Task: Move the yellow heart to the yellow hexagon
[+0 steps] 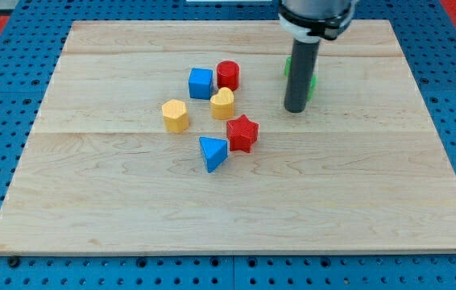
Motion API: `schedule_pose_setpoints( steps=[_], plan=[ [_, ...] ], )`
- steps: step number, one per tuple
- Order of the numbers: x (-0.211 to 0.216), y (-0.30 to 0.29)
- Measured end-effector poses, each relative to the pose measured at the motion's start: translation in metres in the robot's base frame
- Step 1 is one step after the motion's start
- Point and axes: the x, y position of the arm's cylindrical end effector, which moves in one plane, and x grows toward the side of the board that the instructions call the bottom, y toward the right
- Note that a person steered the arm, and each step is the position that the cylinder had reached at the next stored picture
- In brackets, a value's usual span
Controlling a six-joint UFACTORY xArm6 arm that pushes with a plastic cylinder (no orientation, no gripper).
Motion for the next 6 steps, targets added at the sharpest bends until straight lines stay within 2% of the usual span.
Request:
schedule_pose_setpoints(
  steps=[2,3,5,6],
  plan=[
    [-0.03,-0.008],
    [-0.029,-0.072],
    [0.012,-0.179],
    [0.012,-0.163]
  ],
)
